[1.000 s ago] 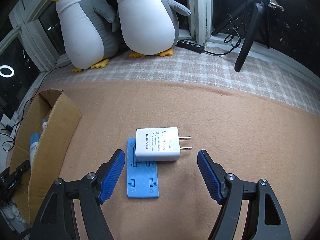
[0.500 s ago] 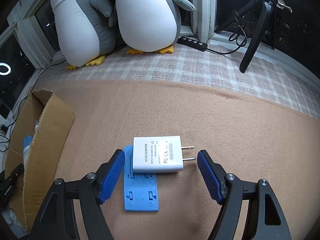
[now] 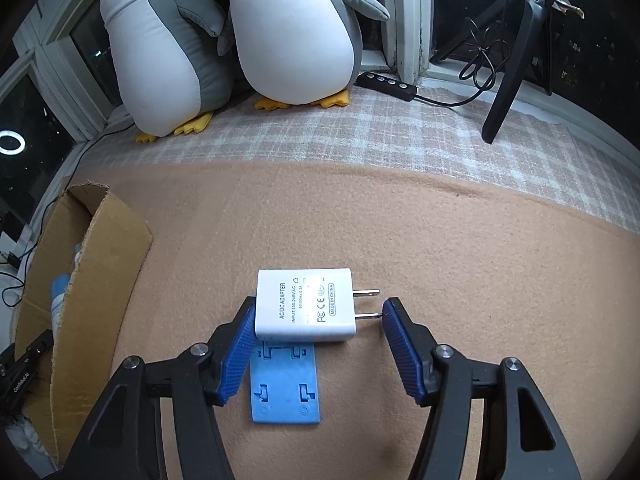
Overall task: Organize rigid objects
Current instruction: 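Grasp the white USB charger with the right gripper, then carry the charger into the box and open the right gripper, then move the right gripper toward the blue phone stand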
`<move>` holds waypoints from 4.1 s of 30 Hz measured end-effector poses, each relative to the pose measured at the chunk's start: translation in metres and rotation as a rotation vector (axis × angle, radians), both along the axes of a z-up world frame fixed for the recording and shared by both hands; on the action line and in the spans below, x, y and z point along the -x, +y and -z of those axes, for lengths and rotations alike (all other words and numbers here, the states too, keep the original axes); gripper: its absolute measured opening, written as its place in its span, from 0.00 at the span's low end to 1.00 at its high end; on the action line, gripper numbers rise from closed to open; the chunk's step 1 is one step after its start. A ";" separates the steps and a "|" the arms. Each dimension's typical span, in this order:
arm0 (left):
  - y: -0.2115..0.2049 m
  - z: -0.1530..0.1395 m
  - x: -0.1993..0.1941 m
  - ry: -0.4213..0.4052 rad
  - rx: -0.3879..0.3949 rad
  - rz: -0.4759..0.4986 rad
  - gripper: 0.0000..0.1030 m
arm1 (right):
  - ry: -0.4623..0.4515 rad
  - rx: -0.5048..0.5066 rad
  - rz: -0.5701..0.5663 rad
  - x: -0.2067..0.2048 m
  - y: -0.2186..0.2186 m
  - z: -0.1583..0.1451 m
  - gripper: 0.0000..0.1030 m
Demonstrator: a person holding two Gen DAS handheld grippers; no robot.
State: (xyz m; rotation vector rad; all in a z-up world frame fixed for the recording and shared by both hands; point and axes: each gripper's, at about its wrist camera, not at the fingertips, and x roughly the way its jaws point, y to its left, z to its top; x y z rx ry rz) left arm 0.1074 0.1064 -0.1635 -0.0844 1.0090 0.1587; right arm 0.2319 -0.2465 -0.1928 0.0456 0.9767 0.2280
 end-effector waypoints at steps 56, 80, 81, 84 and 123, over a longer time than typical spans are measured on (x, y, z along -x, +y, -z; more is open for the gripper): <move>0.000 -0.001 0.000 0.001 -0.002 -0.003 0.24 | -0.187 0.005 -0.326 0.061 0.133 -0.073 0.56; -0.001 -0.001 0.000 0.001 -0.002 -0.003 0.24 | -0.192 0.079 -0.434 0.071 0.198 -0.062 0.56; -0.001 -0.001 0.000 0.001 -0.002 -0.003 0.24 | -0.190 0.079 -0.435 0.070 0.198 -0.061 0.56; -0.001 -0.001 0.000 0.001 -0.002 -0.003 0.24 | -0.186 0.082 -0.435 0.069 0.199 -0.060 0.56; -0.002 -0.001 0.000 0.001 -0.003 -0.003 0.24 | -0.200 0.071 -0.407 0.069 0.176 -0.070 0.69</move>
